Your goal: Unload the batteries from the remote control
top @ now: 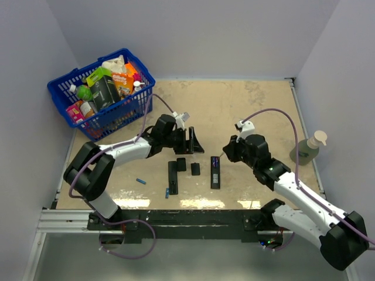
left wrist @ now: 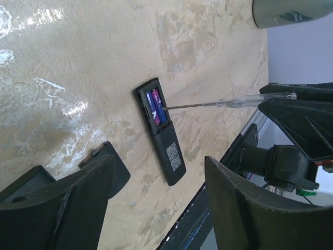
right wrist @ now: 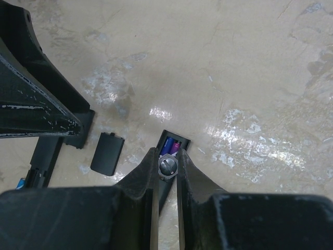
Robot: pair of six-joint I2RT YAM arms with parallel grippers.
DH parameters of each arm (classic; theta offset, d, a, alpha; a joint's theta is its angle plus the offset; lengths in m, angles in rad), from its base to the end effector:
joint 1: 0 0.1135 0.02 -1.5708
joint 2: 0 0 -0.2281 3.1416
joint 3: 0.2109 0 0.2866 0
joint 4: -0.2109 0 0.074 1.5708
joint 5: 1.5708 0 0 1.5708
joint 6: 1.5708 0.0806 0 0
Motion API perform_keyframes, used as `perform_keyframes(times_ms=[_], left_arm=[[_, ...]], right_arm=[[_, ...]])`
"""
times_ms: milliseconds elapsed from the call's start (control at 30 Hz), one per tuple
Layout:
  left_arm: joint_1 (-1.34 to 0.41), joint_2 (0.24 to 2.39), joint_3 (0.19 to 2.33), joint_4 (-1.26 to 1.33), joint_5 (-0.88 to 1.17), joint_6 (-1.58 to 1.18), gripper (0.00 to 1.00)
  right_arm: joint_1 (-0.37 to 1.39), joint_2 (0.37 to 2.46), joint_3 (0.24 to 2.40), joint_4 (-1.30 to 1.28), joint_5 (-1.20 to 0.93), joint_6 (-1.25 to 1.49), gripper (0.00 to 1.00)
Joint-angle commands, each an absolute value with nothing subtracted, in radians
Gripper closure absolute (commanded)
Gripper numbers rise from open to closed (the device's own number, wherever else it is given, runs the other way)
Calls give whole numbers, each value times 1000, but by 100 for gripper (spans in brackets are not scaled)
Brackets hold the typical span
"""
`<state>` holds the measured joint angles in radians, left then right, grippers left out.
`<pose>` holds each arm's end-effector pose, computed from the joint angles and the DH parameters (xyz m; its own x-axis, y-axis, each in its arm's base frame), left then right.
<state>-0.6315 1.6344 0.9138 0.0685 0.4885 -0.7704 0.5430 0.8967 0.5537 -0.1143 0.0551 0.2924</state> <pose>0.3006 -0.2667 0.1132 -0.9242 -0.0859 -0.3720 0.2491 0.6030 -0.7579 0.2594 0.1514 0.1858 -0.4985 0.0353 -0.8662 -0.3445 0.9088 0.2354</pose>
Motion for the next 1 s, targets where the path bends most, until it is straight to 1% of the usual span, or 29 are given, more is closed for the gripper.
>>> perform_keyframes(times_ms=[0, 100, 533, 600, 700, 967], left_arm=[[-637, 1666, 959, 141, 512, -792, 27], [-637, 1687, 960, 150, 520, -795, 29], [-635, 1707, 934, 155, 531, -778, 31], [-635, 1706, 934, 150, 529, -778, 31], [-634, 1703, 933, 141, 523, -781, 32], [-617, 1684, 904, 114, 511, -761, 34]], right_arm=[[548, 919, 563, -57, 58, 265, 100], [551, 957, 586, -80, 100, 259, 100], [598, 1046, 620, -63, 86, 258, 100], [615, 1075, 621, -58, 83, 291, 100], [632, 1095, 623, -81, 133, 369, 100], [655, 1000, 539, -22, 216, 531, 100]])
